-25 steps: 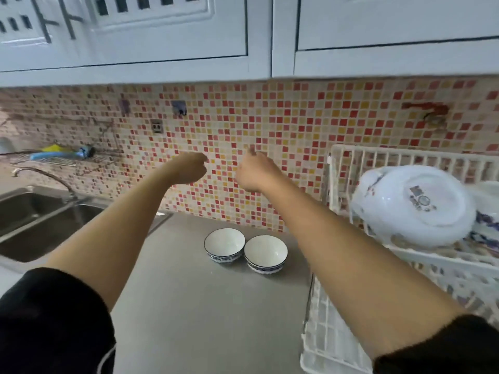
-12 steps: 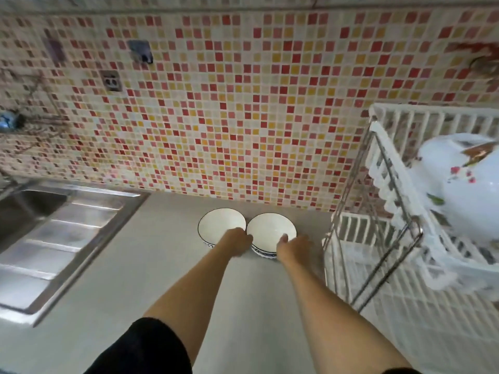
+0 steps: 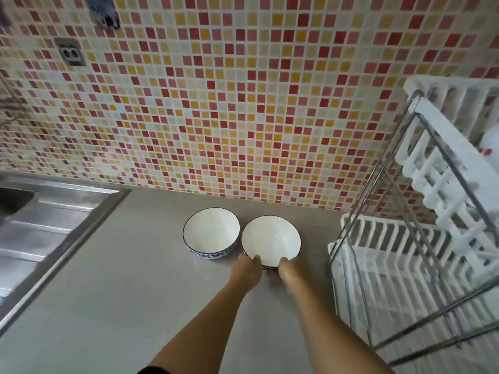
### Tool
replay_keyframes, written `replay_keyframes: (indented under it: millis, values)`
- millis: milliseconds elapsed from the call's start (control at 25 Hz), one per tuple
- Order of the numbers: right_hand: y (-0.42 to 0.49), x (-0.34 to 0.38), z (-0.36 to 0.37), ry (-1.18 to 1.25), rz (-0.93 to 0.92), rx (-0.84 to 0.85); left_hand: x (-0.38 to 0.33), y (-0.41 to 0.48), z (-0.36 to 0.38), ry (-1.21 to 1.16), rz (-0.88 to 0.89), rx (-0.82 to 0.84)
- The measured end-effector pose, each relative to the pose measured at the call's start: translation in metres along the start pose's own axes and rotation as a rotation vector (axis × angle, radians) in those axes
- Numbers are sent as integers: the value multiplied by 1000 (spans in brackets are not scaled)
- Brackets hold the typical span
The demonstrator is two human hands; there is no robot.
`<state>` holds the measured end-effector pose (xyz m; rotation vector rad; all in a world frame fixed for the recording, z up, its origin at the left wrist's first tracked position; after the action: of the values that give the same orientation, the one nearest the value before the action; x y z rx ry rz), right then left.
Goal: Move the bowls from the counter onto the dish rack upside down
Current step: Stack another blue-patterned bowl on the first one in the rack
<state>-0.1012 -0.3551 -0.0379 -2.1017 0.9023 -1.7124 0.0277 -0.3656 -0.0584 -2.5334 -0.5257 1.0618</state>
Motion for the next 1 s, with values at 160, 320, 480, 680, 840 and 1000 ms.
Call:
replay_keyframes:
  millis: [160, 320, 480, 680, 840, 1000]
  values:
    - [-26, 3, -13, 19, -124, -52, -3, -10, -33, -72, -17, -41]
    - [-73, 39, -24, -85, -381, -14, -31, -36, -112, -59, 96, -157]
    - [-152, 98, -31, -218, -678, 4, -56, -100, -192, -36, 365, -295]
    - [-241, 150, -48, -132, -833, 144, -60, -198, -255, -224, 623, -633]
    - [-316, 176, -83, -154, -1086, 91, -87, -264, -278, -406, 781, -656]
    - [-365, 195, -147, -169, -1266, -65, -139, -330, -283, -485, 1067, -539]
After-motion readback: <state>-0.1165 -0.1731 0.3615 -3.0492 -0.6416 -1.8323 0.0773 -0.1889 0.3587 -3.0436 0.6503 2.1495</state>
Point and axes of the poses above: each hand's wrist, its own y-axis towards the middle knuckle, its own z-axis out of the palm, x = y × z, the point moved 6 cm from there along y, towards the middle knuckle, and after that the axes turned 6 degrees about y, right-handed, at the moved point
